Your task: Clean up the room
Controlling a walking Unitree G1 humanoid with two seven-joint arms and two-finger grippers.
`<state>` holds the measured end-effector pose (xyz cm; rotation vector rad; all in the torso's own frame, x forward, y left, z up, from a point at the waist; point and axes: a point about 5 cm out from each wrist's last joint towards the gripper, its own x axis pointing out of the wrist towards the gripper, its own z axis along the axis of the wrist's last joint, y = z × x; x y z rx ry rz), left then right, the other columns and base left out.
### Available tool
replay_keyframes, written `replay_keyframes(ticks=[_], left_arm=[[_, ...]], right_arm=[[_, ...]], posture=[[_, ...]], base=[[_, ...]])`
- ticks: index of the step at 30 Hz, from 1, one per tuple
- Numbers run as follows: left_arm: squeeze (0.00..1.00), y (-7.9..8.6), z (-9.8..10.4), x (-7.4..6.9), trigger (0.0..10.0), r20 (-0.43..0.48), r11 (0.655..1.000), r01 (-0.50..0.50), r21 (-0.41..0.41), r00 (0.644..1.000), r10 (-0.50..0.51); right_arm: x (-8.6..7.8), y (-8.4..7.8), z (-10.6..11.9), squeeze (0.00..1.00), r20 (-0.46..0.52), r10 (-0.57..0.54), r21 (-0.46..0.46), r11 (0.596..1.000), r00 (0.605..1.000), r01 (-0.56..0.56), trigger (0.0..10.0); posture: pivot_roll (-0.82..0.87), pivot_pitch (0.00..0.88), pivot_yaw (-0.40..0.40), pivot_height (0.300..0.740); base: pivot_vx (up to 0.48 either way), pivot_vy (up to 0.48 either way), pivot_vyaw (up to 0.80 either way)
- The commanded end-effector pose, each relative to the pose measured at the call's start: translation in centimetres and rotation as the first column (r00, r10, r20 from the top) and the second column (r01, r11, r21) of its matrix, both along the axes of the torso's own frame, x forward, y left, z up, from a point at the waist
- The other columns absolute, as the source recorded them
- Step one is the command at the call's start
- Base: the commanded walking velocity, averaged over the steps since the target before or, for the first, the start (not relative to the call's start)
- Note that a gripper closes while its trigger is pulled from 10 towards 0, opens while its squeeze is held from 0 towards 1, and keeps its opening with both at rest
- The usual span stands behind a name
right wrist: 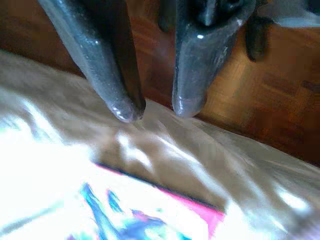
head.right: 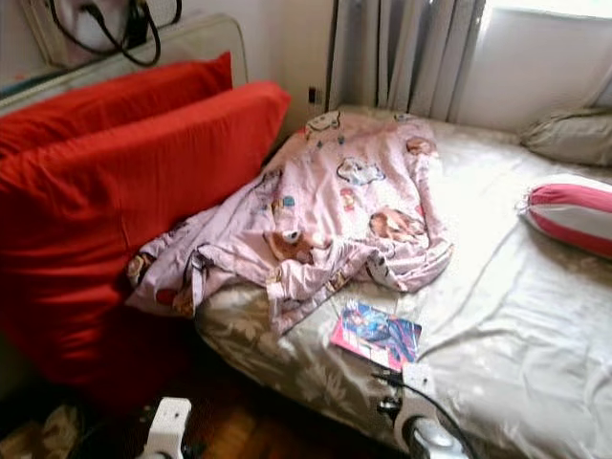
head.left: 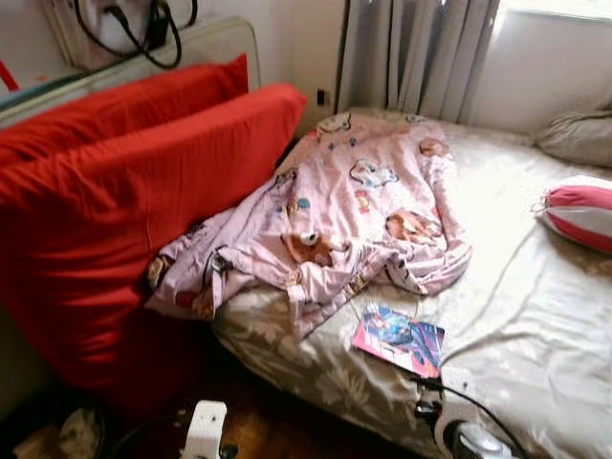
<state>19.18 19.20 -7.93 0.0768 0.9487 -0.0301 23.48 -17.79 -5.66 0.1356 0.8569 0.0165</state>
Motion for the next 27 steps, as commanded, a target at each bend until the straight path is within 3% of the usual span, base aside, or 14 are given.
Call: replay_keyframes(ticks=[1, 9, 21, 27], left_arm=[[0.00, -0.5, 0.1, 0.4, 10.0, 0.004, 1.000, 0.022, 0.002, 1.000, -0.022], [0.00, -0.4, 0.3, 0.6, 10.0, 0.015, 1.000, 0.020, 0.001, 1.000, -0.020], [0.00, -0.6, 1.8, 3.1, 10.0, 0.120, 0.999, 0.037, 0.002, 0.992, -0.037], [0.00, -0.4, 1.4, 2.4, 10.0, 0.106, 1.000, 0.018, -0.005, 0.994, -0.018]], right_arm=[[-0.6, -0.9, -0.3, 0.00, -0.013, -0.024, -0.013, 1.000, 1.000, 0.024, 10.0], [-0.6, -0.9, -0.2, 0.00, -0.003, -0.041, -0.011, 0.999, 0.999, 0.041, 10.0], [-1.1, -0.9, -0.5, 0.00, 0.028, -0.083, 0.010, 0.997, 0.996, 0.083, 10.0], [-2.0, -0.7, -1.0, 0.00, 0.014, -0.083, 0.010, 0.997, 0.996, 0.083, 10.0]], posture=[[0.06, 0.000, -0.053, 0.740], [0.05, 0.000, -0.051, 0.740], [0.06, 0.024, -0.042, 0.740], [0.08, 0.034, -0.020, 0.740]], base=[[0.292, 0.000, 0.00], [0.294, 0.000, 0.00], [0.098, 0.000, 0.00], [0.298, 0.000, 0.00]])
